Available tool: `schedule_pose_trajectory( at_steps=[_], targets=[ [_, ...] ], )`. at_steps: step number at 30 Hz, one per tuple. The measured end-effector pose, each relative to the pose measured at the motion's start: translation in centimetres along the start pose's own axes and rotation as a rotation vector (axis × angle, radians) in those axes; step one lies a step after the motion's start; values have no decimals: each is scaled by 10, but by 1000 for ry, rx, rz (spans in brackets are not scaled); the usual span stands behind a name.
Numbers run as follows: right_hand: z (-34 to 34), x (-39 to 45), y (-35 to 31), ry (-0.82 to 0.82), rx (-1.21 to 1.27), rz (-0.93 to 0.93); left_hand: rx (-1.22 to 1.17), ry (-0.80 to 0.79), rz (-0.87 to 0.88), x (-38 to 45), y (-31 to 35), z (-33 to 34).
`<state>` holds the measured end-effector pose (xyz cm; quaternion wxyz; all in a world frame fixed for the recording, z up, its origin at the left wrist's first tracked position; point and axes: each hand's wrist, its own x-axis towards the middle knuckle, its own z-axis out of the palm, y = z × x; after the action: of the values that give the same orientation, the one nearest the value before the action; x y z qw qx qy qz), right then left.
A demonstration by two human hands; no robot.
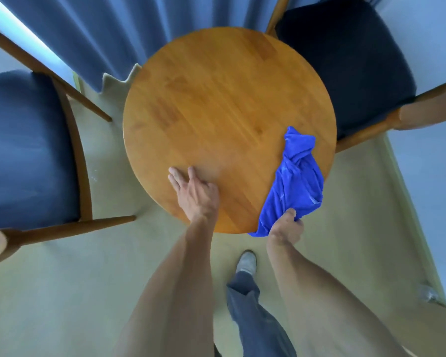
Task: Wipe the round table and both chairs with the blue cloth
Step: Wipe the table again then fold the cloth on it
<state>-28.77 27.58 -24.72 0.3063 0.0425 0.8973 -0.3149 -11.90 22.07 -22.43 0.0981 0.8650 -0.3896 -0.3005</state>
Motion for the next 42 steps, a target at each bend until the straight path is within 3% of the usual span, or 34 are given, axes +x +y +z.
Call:
schedule_pose_trajectory(
  at_steps=[5,8,10,14,16,18,23,25,27,30,34,38,42],
  targets=[
    [5,-49,32,-82,39,99,-81,-1,147,-16,-49,-25],
    [14,-96,49,-231,116,221,-143,106,4,-39,-84,-38],
    [21,-125,58,-319,134,295,-206,76,-182,-48,-110,-42],
    [45,-182,58,-653,-236,306,-286,-432,-520,-40,-161,-44],
    [65,-206,45,-792,-543,186,-619,-626,-613,-35,-171,-48],
    [86,-218,26,-742,-657,17,-876,-670,-700,-28,-171,-55],
    [96,-192,-20,-191,-528,-524,-1029,-498,-465,-2,-142,-57],
    [89,-171,-25,-91,-530,-658,-985,-463,-378,9,-128,-53],
    [81,-148,-26,-23,-523,-669,-886,-389,-353,14,-115,-44],
    [82,-123,-22,-9,-509,-681,-689,-243,-374,18,-100,-32],
    [99,-113,-32,-75,-481,-827,-446,-94,-401,21,-81,-24],
    [117,-105,-58,-223,-494,-1027,-435,34,-482,29,-64,-18],
    [141,-90,-87,-238,-524,-1222,-373,136,-502,54,-52,-20]
  ],
)
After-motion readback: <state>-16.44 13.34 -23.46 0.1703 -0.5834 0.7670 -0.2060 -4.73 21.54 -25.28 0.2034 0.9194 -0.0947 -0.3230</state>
